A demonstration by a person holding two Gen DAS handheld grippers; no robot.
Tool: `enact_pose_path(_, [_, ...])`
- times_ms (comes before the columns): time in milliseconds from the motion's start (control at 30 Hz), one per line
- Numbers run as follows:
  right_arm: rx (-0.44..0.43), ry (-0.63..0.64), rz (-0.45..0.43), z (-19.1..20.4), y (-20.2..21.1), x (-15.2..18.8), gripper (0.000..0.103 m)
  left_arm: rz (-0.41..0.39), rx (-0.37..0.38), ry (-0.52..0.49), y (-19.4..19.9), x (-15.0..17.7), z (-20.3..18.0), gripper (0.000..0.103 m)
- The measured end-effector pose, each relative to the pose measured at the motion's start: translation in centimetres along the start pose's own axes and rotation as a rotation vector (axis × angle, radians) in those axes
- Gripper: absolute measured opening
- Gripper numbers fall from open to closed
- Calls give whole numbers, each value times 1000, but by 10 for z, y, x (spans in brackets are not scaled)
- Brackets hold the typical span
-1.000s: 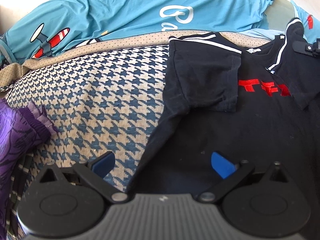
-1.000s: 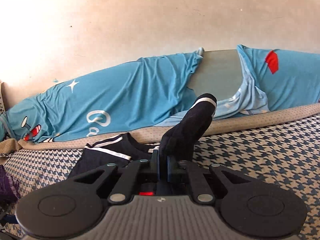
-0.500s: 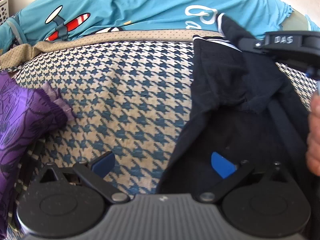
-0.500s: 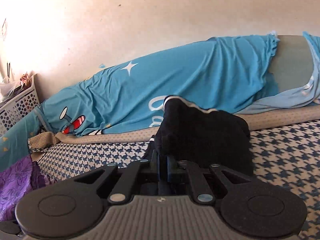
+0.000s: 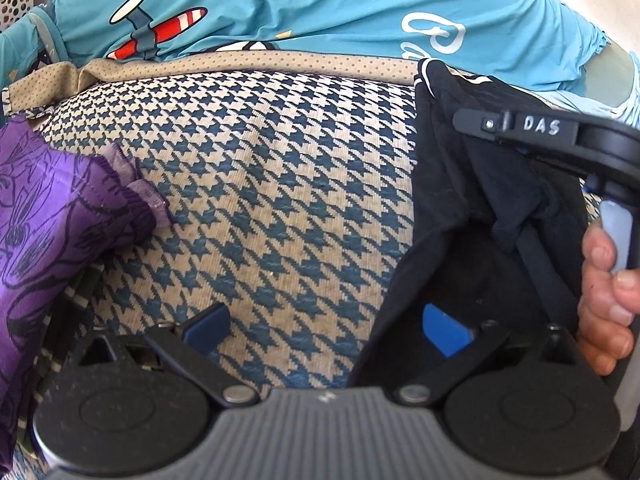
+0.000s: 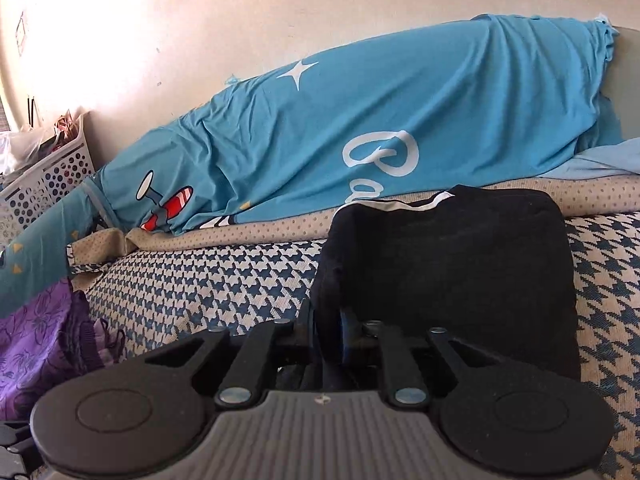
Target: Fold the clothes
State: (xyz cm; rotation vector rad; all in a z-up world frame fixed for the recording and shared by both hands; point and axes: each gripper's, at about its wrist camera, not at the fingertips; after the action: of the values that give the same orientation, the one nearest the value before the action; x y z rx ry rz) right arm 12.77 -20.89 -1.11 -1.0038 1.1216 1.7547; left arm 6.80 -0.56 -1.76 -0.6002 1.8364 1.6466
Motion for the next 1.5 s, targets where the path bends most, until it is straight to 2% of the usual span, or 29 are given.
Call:
enact_pose_path(100, [-13, -5, -19, 1, 11, -10, 27, -6, -6, -7, 2, 0, -2, 103])
enact_pose_path(233, [-14, 37, -26, 2, 32, -20, 28, -17, -11, -24, 6, 1, -5, 103])
enact_pose_path(367, [-14, 70, 7, -3, 44, -15, 31, -35, -20, -45, 13, 2, -9, 103])
enact_pose_path(500, [-15, 102, 41, -9, 57, -10, 45, -40, -24, -42, 16, 2, -9, 103])
enact_pose_path(600, [-17, 128, 66, -12, 64, -5, 49, -43, -25, -41, 17, 2, -10, 103])
enact_pose_path(933, [-35, 206, 89, -13, 57, 6, 50, -35, -29, -55, 13, 3, -14, 103])
enact_pose_path(967, [-36, 222, 93, -11, 56, 7, 42, -33, -30, -52, 13, 3, -13, 103])
enact_pose_path(1000, [-39, 231, 102, -9, 54, 8, 25, -30, -32, -48, 12, 3, -12, 103])
enact_pose_path(1100, [-47, 242, 112, -1, 54, 8, 12, -28, -32, -35, 13, 2, -7, 103])
enact_pose_path(1300, [-93, 260, 78, 23, 56, 2, 10, -39, -49, -25, 16, 1, 0, 103])
enact_pose_path(1500, [-148, 276, 99, 45, 46, 14, 10, -34, -77, -14, 17, 2, 10, 103])
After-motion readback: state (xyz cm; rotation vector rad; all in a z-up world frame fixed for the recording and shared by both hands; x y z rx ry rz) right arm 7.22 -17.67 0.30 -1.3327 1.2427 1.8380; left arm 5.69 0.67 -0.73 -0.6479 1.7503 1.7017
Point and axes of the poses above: each gripper's, at about its wrist camera, not at the fingertips, and y roughly against the way its jaws point, z to its left, x to its underside, and after that the axes turned 13 degrees about -z, right-handed
